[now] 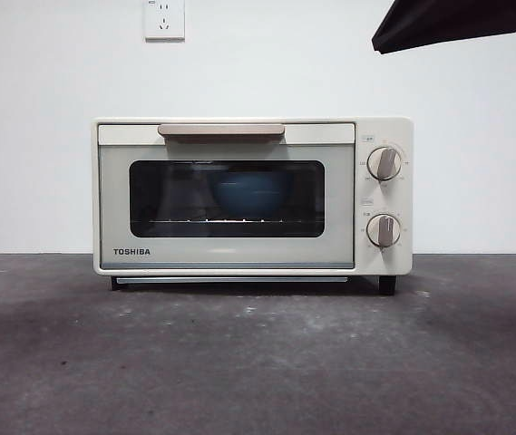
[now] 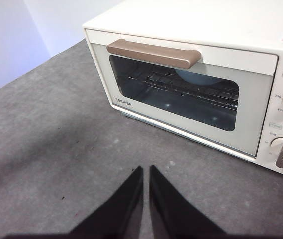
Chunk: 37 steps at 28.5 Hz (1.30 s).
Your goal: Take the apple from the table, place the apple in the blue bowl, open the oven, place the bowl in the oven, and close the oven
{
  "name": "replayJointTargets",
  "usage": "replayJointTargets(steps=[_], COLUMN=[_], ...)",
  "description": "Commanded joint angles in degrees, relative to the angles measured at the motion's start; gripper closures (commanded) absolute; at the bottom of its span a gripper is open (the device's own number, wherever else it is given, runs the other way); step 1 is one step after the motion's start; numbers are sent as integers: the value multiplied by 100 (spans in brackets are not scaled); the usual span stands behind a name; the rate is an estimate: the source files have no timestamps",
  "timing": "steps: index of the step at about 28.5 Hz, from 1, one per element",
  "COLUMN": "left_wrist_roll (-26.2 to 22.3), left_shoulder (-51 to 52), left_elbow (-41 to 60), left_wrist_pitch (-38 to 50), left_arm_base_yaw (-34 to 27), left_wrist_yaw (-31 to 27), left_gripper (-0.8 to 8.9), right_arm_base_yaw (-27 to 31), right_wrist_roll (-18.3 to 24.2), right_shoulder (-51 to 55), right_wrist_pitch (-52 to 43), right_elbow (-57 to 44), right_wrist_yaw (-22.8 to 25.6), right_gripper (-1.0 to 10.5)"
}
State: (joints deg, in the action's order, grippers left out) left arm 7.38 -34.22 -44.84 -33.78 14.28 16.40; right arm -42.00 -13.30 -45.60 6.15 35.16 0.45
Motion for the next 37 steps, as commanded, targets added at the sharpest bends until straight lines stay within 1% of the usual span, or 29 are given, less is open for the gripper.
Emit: replayJointTargets(steps=[1,8,9,11,12,14,16,18,22,25,30,37], left_wrist_roll=[-68,-122,-385,-695,-883,-1145,-1333,-1379,-1384,-1379,-1379,-1270], left_shoulder=[-31,-31,-31,-7,44,151,339,597,1237,1705,2415,3003], left_elbow=[-87,-87,-87,-83,-81,-55,74,332,1167,1832,2800,3733], left_wrist_pitch=[57,48,59,144,258,518,946,1451,2490,2922,3200,3161], left_arm_base_yaw=[22,22,17,2,-59,-208,-490,-782,-1309,-1565,-1838,-1987], left_wrist_yaw=[-15,-15,-17,-35,-146,-315,-339,-339,-422,-612,-614,-614], left_gripper=[806,806,806,806,806,806,806,806,806,806,806,806], right_arm_base_yaw=[-50,-50,-50,-50,-50,-50,-50,-50,-50,-50,-50,-50], right_wrist_roll=[48,48,48,48,48,48,48,48,48,48,48,48], right_shoulder=[-35,-35,-35,-35,-35,-33,-33,-33,-35,-33,-35,-33], right_wrist_pitch=[-59,-59,-59,-59,-59,-59,-57,-59,-59,-59,-57,-57], right_elbow=[9,9,9,9,9,9,9,9,9,9,9,9], right_wrist_yaw=[24,24,24,26,26,24,24,24,24,24,26,24], right_gripper=[943,943,943,943,943,943,943,943,943,943,943,943])
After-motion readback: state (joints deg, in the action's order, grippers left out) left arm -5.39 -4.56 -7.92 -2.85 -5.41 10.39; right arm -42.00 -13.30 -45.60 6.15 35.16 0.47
